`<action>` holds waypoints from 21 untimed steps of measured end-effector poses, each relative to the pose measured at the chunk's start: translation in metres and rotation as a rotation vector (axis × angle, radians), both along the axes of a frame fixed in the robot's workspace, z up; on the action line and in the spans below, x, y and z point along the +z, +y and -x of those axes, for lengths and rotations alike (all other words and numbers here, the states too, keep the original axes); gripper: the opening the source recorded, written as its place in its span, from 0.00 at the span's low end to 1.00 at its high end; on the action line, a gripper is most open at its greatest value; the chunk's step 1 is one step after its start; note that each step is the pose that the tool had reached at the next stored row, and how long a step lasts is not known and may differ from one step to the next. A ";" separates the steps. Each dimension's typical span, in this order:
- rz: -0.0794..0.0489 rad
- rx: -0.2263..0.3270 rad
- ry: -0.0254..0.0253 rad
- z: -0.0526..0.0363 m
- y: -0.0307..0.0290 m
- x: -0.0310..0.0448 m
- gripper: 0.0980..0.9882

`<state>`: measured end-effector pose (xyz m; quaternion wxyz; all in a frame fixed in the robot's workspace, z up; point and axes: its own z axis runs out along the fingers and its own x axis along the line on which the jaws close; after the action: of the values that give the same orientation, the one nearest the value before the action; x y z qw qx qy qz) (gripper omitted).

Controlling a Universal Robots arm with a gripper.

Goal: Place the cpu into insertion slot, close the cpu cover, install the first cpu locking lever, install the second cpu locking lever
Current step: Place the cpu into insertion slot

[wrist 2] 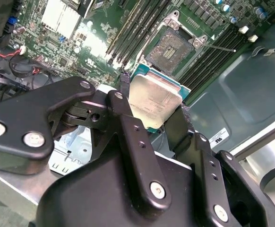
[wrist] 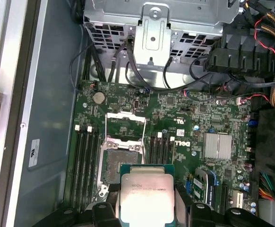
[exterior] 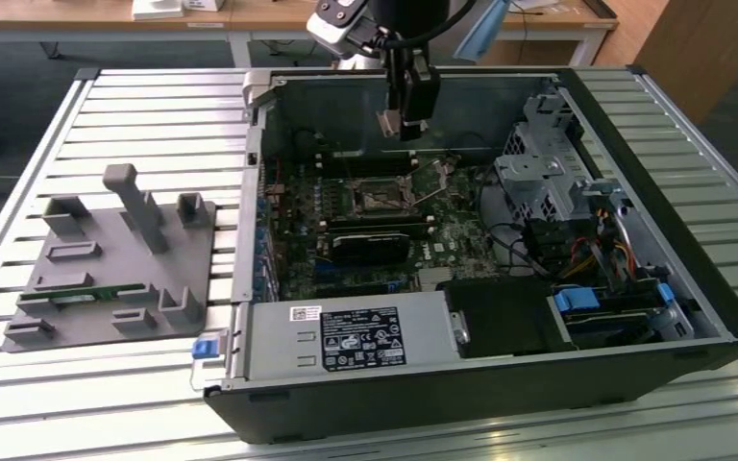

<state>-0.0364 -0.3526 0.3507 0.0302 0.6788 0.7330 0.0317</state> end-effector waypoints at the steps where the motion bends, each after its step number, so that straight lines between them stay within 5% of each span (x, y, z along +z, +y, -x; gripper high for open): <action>1: 0.000 0.000 0.0001 0.0000 0.0000 -0.0006 0.50; 21: 0.000 0.000 0.0001 0.0000 0.0000 -0.0133 0.50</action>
<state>-0.0364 -0.3526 0.3375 0.0302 0.6788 0.7330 0.0316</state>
